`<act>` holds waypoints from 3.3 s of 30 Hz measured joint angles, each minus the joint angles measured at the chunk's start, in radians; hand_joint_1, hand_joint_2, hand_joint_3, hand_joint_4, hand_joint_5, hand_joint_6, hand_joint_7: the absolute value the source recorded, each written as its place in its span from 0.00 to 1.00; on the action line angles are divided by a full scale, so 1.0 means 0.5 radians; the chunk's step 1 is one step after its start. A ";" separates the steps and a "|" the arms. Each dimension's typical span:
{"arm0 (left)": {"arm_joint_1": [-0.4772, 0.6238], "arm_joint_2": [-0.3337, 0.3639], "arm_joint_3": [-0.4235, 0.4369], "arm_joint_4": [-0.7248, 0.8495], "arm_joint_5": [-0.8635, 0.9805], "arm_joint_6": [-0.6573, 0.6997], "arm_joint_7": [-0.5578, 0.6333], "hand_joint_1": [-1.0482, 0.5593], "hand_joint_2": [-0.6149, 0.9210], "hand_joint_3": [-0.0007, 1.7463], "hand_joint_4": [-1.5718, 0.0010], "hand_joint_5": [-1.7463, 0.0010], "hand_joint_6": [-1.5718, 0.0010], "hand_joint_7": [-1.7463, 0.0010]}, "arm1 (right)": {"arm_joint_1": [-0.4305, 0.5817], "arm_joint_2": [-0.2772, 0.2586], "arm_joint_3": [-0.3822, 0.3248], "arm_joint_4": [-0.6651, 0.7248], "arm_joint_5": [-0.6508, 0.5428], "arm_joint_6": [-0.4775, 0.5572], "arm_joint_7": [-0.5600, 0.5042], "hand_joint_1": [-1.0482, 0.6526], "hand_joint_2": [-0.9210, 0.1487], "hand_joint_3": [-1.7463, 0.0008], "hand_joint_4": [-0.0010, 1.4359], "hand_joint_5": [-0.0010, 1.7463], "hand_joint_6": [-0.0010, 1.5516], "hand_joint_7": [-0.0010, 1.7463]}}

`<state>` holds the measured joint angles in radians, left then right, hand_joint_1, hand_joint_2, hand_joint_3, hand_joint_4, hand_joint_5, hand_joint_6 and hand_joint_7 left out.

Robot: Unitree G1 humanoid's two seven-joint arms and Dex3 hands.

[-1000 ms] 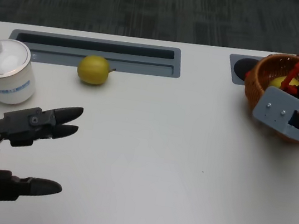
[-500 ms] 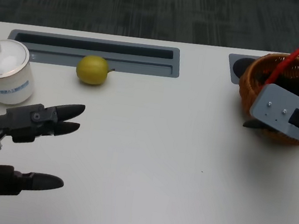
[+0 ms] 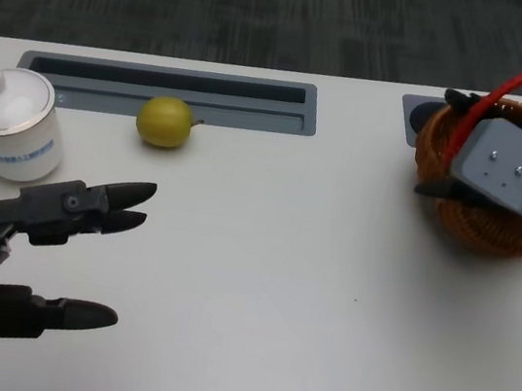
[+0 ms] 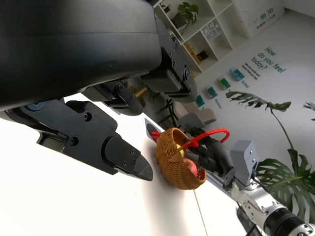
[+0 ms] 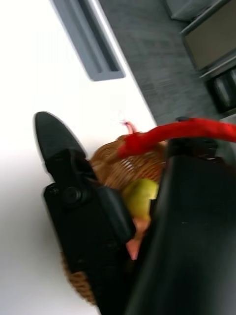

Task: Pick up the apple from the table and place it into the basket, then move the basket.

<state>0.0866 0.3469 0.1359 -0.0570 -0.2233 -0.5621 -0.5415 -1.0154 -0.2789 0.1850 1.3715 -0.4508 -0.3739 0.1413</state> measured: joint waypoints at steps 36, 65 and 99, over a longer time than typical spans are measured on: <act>-0.062 -0.005 -0.042 -0.001 0.066 -0.087 0.002 0.47 0.89 0.00 0.52 0.99 0.60 1.00 | 0.406 -0.272 -0.237 -0.130 0.315 -0.436 0.241 0.09 0.09 1.00 0.19 0.01 0.17 0.00; -0.058 0.023 -0.042 0.000 0.011 -0.077 -0.002 0.45 0.88 0.00 0.55 1.00 0.62 1.00 | 1.606 -0.126 -0.236 -1.802 0.961 -0.968 0.687 0.13 0.13 1.00 0.28 0.01 0.24 0.01; -0.027 0.021 -0.040 -0.001 -0.096 -0.079 -0.037 0.41 0.86 0.00 0.53 0.99 0.59 0.99 | 1.068 0.415 -0.145 -0.858 1.085 -1.489 0.864 0.33 0.10 1.00 0.54 0.01 0.45 0.01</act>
<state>0.0730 0.3575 0.1162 -0.0575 -0.2711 -0.6013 -0.5599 -0.4814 -0.0713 0.1125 0.9427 0.0916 -1.1183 0.5734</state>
